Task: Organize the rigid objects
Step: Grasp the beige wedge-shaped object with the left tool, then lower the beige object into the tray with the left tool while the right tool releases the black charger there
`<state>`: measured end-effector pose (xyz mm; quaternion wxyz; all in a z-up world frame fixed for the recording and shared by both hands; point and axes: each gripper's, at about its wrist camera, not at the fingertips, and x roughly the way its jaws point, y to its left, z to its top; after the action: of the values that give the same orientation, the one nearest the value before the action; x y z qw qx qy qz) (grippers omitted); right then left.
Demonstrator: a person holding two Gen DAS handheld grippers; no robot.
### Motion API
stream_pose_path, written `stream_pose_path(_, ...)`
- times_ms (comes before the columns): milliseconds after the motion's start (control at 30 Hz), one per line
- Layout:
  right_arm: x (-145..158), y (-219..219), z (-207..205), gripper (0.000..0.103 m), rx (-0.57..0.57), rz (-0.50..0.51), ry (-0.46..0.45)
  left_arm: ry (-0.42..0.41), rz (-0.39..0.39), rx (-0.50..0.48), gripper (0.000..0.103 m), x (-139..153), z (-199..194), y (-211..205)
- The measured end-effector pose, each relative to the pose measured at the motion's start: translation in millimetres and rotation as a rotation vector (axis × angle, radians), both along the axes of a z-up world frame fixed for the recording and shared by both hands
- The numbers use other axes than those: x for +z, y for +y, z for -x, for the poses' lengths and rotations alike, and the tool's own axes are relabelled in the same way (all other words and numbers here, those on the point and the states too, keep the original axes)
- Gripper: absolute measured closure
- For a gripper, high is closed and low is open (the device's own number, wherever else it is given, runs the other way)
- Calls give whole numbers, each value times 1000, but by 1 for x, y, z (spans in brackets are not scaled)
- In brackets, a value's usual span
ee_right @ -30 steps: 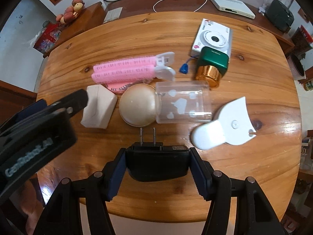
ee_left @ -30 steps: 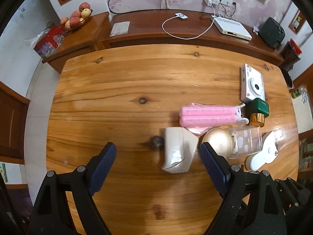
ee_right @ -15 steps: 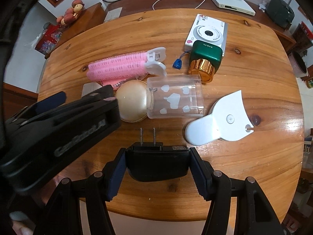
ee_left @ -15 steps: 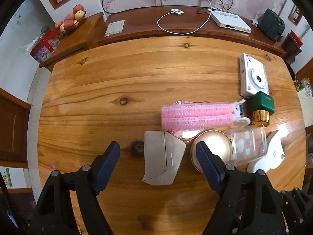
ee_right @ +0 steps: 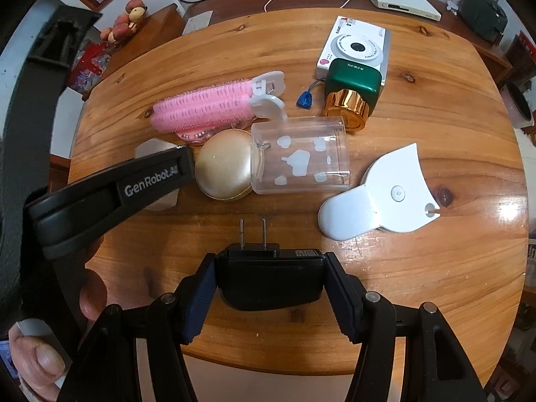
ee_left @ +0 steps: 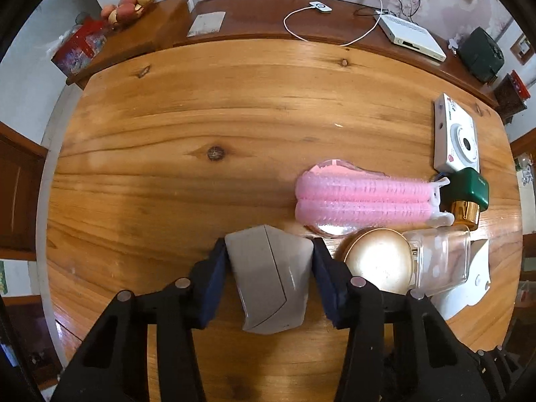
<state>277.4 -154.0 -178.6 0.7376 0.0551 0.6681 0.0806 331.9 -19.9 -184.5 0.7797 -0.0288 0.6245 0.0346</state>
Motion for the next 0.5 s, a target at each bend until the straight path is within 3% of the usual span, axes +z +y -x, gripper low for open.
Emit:
stream_pose_path(233,3,0,2,40,1,-12,-2,-31,-5,4,51,10,4,5)
stream_pose_path(500,22,-1,15,40,18,-27,-42,-111,10,-6,51,62,23,9)
